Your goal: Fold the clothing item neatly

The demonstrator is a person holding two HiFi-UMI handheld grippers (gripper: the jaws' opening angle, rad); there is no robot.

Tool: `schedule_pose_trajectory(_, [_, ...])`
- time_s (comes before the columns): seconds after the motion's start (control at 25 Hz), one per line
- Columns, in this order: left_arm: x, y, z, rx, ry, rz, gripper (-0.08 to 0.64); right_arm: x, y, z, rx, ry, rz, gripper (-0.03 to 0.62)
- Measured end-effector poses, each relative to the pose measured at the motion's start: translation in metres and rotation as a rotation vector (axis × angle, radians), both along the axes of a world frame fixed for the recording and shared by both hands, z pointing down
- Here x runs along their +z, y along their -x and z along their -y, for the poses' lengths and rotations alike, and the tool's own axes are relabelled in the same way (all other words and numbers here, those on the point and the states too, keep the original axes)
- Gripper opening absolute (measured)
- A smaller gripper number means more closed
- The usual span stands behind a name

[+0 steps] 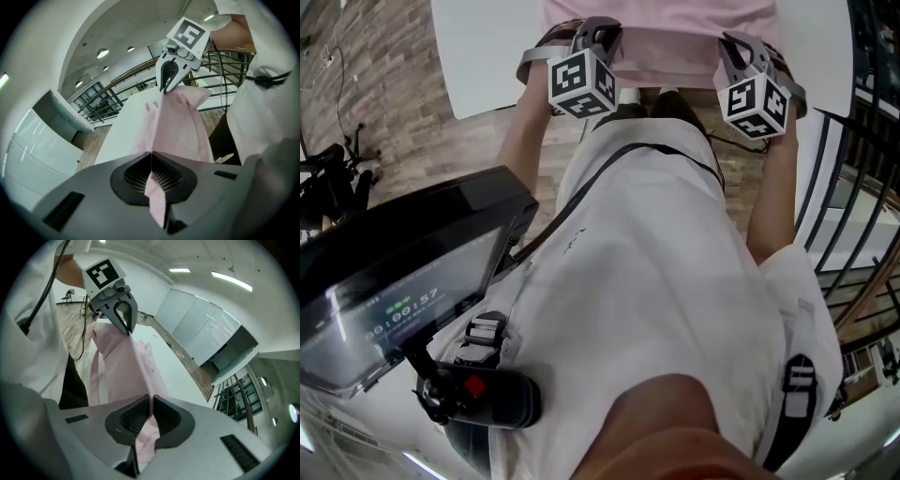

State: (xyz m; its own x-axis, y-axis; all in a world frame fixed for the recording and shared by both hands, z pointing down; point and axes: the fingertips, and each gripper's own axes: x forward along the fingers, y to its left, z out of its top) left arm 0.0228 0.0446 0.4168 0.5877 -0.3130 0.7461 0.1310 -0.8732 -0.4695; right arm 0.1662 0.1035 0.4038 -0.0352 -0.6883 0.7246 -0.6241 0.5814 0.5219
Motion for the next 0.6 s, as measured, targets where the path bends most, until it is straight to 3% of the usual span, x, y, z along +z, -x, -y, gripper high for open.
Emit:
schedule_pose_trajectory(0.28, [-0.022, -0.007, 0.027, 0.04, -0.06, 0.024, 0.009, -0.021, -0.005, 0.023, -0.061, -0.004, -0.031, 0.031])
schedule_pose_trajectory(0.6, [0.023, 0.002, 0.072, 0.019, -0.06, 0.124, 0.009, 0.015, 0.011, 0.059, -0.159, 0.096, -0.008, 0.031])
